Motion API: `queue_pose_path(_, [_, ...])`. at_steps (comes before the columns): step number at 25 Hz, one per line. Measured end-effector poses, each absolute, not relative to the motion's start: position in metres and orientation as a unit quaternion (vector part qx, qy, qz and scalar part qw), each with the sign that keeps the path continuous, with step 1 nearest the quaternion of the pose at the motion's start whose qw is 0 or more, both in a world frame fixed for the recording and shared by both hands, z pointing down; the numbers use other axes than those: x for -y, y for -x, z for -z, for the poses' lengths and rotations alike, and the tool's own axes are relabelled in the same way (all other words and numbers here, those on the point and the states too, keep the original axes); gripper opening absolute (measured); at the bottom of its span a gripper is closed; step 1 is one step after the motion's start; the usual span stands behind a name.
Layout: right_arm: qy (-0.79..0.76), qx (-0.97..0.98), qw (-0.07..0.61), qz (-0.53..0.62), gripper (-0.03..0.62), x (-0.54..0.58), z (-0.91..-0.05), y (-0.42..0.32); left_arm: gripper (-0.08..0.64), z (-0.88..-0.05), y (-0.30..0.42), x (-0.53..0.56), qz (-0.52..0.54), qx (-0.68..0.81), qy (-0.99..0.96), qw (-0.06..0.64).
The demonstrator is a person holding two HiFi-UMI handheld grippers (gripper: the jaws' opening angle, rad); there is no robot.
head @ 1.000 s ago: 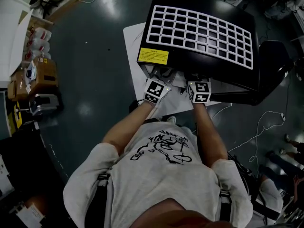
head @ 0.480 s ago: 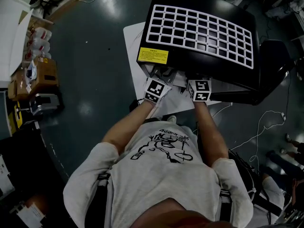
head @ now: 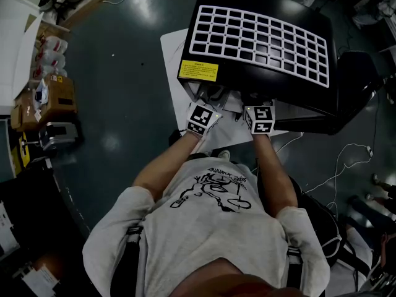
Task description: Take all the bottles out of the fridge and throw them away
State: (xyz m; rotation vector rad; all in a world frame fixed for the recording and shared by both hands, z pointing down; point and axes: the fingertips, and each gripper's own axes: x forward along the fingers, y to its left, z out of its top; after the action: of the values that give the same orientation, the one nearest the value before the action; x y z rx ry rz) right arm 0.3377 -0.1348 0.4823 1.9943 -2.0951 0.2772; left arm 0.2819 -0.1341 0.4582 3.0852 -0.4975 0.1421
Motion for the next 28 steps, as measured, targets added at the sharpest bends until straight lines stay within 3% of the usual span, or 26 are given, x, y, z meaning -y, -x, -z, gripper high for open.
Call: queue_pose_path(28, [-0.659,0.740,0.105,-0.081,0.155,0.069,-0.411,-0.315,0.009,-0.399,-0.260,0.087,-0.004,0.134,-0.991,0.017])
